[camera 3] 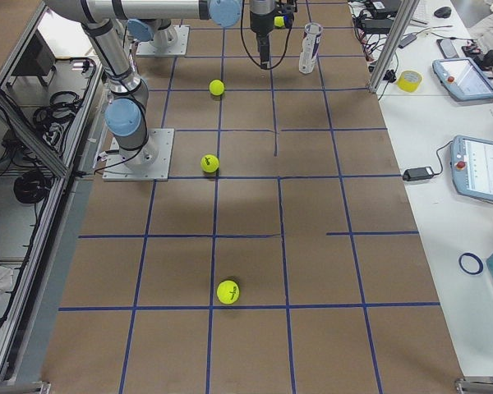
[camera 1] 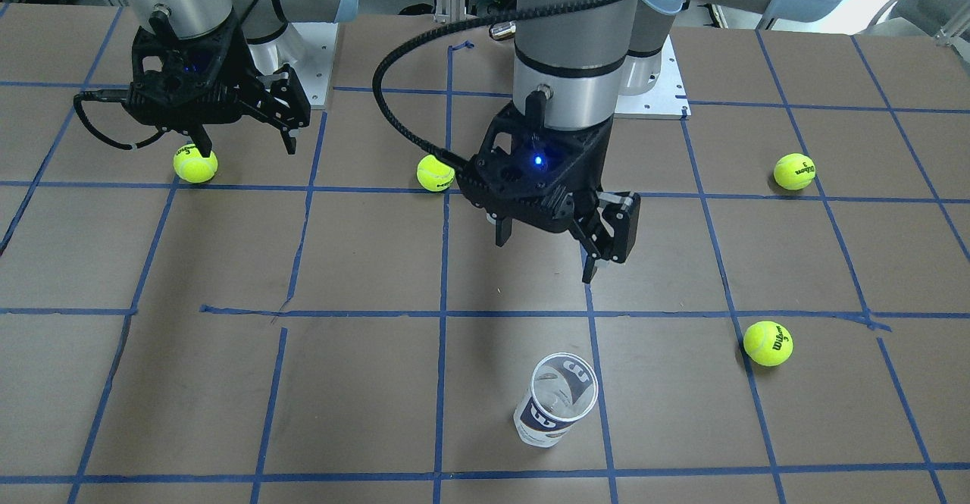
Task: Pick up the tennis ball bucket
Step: 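Open the left gripper and raise it off the standing can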
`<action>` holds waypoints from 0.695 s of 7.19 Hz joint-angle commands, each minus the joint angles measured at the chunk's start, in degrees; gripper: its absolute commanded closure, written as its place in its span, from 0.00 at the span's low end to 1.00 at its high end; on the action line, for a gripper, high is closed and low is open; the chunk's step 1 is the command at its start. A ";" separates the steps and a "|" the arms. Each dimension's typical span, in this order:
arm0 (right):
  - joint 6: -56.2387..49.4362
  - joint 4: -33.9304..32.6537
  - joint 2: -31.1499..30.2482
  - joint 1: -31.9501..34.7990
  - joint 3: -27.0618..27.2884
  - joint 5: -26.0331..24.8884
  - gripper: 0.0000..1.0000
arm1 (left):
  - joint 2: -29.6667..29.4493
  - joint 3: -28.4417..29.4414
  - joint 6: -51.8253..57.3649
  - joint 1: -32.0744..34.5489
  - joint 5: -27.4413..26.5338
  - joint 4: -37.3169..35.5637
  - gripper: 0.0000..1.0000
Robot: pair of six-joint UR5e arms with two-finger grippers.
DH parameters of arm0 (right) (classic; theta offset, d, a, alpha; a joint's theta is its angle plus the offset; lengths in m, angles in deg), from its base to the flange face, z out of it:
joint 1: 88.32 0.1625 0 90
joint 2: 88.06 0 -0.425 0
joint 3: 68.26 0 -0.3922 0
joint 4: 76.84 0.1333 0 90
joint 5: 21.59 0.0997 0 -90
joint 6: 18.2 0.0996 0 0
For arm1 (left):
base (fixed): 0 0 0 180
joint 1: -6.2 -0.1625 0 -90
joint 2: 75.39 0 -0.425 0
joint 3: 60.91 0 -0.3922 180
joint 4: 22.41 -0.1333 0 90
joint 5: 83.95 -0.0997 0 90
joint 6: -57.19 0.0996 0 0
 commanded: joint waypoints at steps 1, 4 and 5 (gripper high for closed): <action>0.00 0.00 0.02 -0.05 0.00 0.03 0.00 | 5.69 -7.61 -7.49 0.07 -0.31 -0.17 0.00; -0.09 -0.09 0.02 -0.05 0.00 0.03 0.00 | 14.75 -18.02 -15.07 -1.06 -0.49 -4.73 0.00; -0.09 -0.09 0.02 -0.05 0.00 0.12 0.00 | 15.46 -17.51 -17.27 -4.03 0.21 -5.09 0.00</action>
